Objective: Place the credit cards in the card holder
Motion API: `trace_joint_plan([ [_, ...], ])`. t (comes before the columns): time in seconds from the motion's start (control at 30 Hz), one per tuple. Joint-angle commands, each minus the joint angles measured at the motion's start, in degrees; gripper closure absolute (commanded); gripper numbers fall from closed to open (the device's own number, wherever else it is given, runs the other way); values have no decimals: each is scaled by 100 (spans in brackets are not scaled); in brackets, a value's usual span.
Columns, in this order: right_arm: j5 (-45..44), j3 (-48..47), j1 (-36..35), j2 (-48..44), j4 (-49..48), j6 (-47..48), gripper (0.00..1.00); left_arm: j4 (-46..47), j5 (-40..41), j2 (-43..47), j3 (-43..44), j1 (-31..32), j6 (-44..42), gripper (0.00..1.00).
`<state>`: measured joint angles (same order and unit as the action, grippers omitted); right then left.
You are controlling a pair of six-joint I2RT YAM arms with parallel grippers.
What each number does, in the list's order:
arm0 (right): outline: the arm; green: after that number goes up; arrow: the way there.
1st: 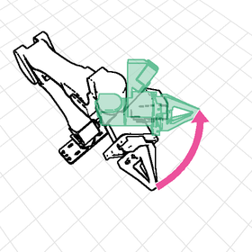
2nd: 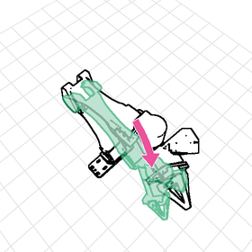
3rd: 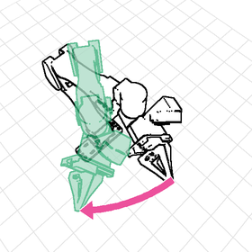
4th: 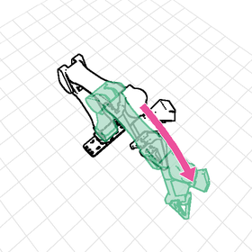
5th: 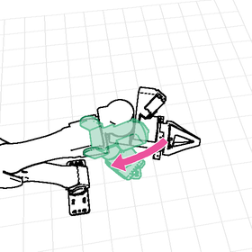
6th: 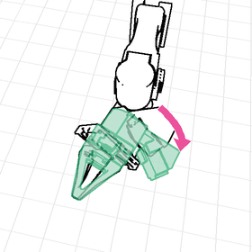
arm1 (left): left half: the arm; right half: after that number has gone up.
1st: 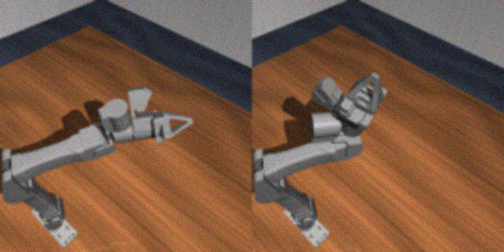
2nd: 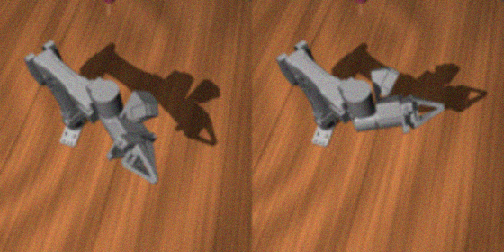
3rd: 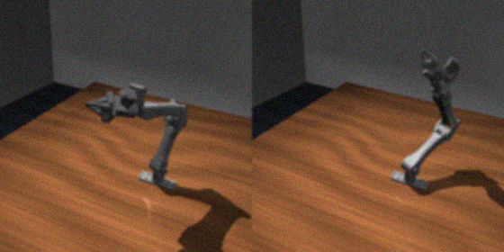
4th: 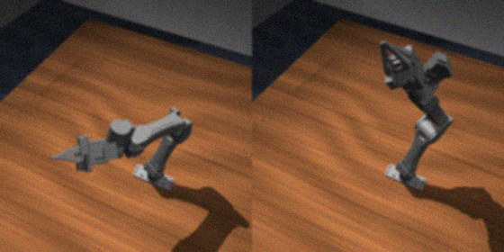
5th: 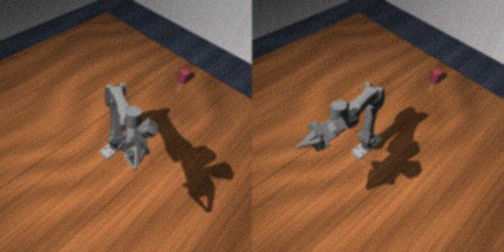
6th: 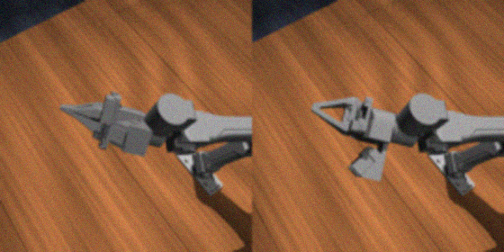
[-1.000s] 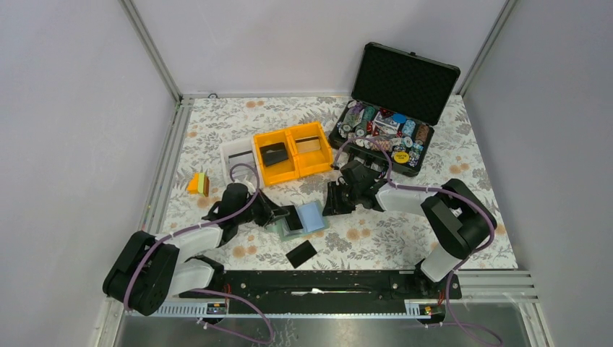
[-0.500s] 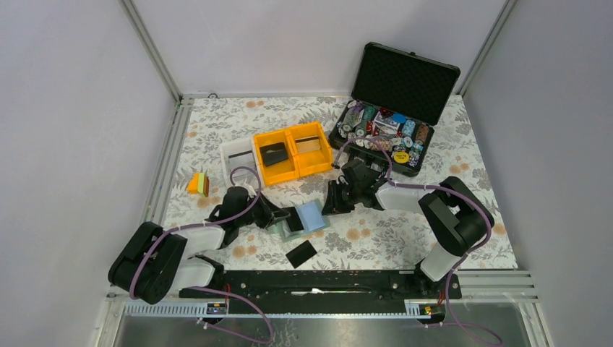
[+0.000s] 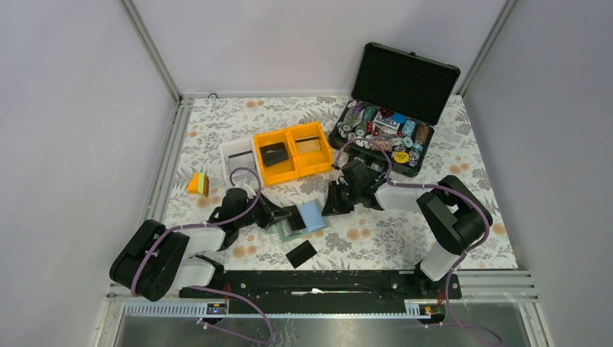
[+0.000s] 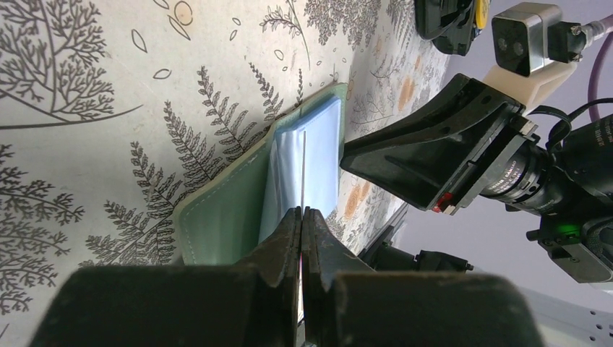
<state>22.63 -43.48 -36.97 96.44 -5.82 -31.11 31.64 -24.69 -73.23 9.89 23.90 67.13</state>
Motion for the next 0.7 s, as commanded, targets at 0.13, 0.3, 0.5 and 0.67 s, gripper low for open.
trace_joint_plan([
  [0.13, 58, -12, 42, 35, -50, -61, 78, 629, -127, -118, -86, 18, 28, 100],
  [0.3, 23, -2, 44, 32, -51, -77, 78, 262, -13, 15, -83, 18, -61, 100],
  [0.5, 30, -20, 47, 60, -51, -90, 79, 157, 58, 57, -101, 16, -113, 100],
  [0.67, 22, -24, 49, 59, -50, -105, 80, 389, -24, -62, -119, 18, -33, 100],
])
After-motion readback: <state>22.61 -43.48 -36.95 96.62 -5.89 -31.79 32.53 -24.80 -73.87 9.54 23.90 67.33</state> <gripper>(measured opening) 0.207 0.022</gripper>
